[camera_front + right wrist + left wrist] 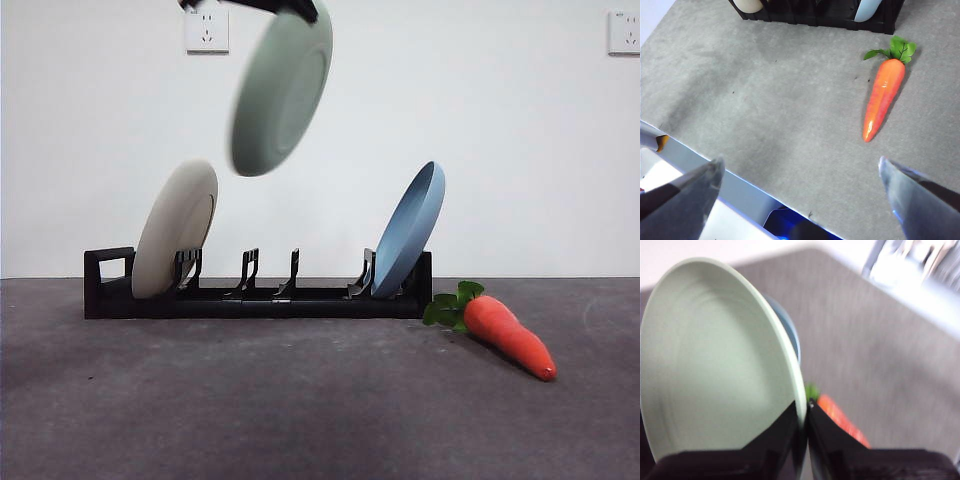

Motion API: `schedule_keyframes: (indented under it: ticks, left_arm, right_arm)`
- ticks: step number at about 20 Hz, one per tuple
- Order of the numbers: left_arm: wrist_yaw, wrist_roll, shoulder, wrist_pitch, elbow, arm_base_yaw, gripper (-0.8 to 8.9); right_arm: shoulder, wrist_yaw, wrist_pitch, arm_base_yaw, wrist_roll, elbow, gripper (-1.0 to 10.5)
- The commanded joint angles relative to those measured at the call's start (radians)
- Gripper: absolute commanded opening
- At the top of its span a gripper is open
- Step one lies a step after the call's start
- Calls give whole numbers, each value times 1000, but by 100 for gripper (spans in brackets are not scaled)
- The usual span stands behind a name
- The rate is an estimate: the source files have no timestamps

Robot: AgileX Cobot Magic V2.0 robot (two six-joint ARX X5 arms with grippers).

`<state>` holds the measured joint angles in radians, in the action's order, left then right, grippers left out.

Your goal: Take the green plate from the plate rack,put the plate on the table,take the carrot from the table,put the carrot in the plate

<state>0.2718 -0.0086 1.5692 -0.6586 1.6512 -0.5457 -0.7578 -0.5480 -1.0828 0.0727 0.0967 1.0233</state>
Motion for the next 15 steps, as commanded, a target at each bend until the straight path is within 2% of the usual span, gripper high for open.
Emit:
schedule_keyframes:
  ticks: [1,5,8,11,15]
  left_arm:
    - [-190,165,-40,-136,-3,-98,-8]
    - [-438,209,-51,-289,-11,-290,-7]
    - [-608,203,-51,-266,-114,-427,-6]
    - [-666,192,-51,-157,-282,-489,-7]
    - [-703,198,-40,85,-560,-527,-7]
  right_arm:
    - [-11,0,5,3,-2,3,720]
    - [-39,0,4,3,-2,3,720]
    - [-43,0,5,3,-2,3,720]
    - [-47,-1,5,3,-2,3,720]
    - [-48,0,5,3,-2,3,720]
